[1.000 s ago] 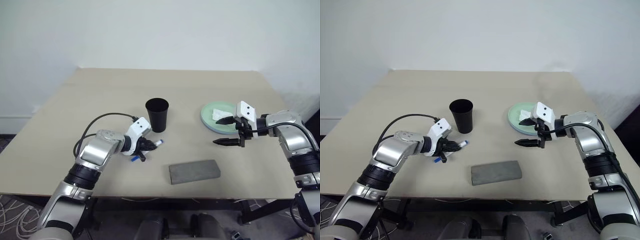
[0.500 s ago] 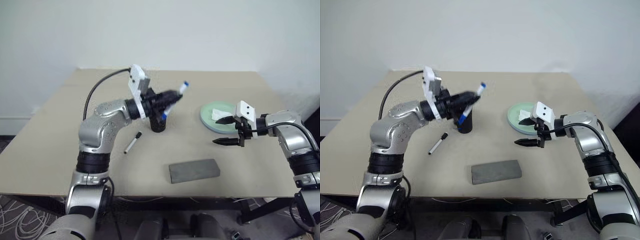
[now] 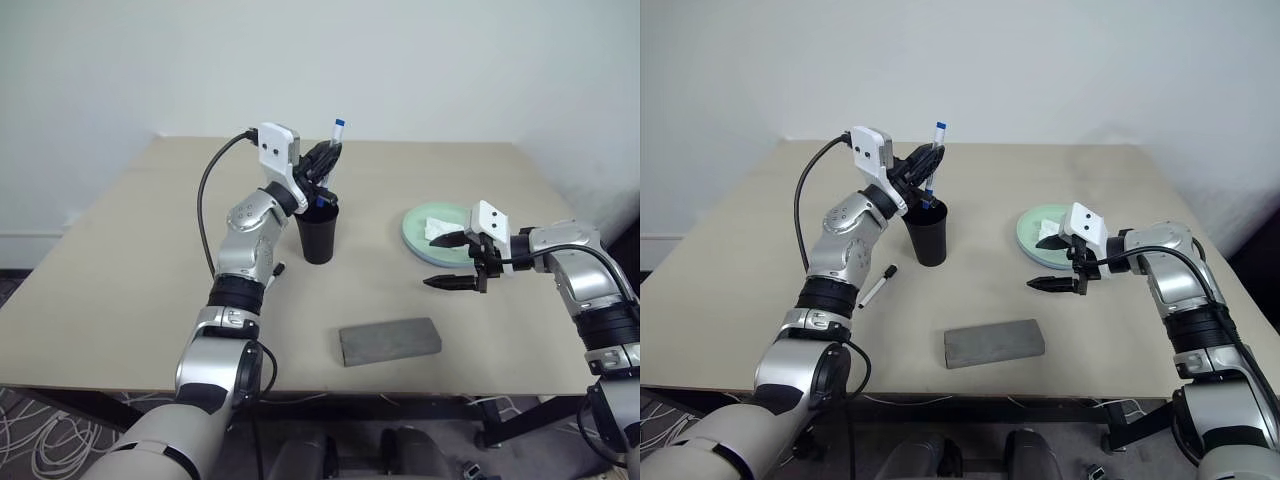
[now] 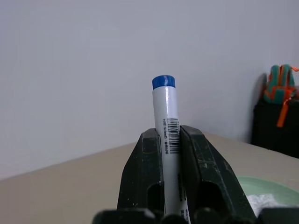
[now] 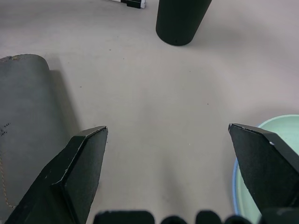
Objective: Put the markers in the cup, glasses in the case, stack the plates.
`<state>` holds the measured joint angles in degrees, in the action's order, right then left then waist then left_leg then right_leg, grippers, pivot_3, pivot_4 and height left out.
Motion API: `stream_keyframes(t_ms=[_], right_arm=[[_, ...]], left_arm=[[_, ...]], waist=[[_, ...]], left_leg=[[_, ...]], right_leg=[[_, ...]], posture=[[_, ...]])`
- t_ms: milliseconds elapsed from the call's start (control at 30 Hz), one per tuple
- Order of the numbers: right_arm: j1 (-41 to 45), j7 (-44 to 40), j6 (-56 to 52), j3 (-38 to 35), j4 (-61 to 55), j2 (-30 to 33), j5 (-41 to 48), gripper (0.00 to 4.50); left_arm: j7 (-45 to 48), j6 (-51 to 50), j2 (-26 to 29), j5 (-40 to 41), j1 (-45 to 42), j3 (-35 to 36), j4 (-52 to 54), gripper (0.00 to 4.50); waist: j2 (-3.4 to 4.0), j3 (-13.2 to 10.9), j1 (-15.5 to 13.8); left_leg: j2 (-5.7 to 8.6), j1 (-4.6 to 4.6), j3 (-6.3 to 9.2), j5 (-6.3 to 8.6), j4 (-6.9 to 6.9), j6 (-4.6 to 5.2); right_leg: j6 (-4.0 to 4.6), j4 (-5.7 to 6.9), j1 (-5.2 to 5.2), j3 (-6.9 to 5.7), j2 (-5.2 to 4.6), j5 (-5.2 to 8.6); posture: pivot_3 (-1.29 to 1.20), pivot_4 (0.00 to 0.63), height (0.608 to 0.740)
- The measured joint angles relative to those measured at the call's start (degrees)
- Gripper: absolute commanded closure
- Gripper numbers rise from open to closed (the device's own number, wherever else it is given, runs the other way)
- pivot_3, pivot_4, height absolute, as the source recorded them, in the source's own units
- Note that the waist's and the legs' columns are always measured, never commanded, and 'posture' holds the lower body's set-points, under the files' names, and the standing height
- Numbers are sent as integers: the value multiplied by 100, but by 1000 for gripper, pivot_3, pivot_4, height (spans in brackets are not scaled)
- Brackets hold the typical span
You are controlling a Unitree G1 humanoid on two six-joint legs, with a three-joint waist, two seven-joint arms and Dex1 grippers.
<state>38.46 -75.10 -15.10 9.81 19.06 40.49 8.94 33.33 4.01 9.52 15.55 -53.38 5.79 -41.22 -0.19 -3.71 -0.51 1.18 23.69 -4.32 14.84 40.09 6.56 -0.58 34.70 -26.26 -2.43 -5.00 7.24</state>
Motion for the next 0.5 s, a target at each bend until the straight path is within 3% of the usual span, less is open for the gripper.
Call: stream_keyframes(t_ms=[200, 500], right_arm=[[-8, 42, -70, -2, -126, 0, 8, 0], [-51, 45, -129, -9, -213, 1, 12, 0]], left_arm=[[-127, 574, -157, -138, -59, 22, -703, 4357], [-152, 603, -162, -185, -59, 21, -977, 4357]], waist=[[0, 0, 0], [-1, 0, 0]], left_leg=[[0, 2, 1, 0, 0, 0], [0, 3, 1, 1, 0, 1]], right_leg=[[-3, -1, -1, -4, -3, -3], [-6, -1, -2, -7, -4, -6]], posture=[[0, 0, 738], [0, 0, 738]])
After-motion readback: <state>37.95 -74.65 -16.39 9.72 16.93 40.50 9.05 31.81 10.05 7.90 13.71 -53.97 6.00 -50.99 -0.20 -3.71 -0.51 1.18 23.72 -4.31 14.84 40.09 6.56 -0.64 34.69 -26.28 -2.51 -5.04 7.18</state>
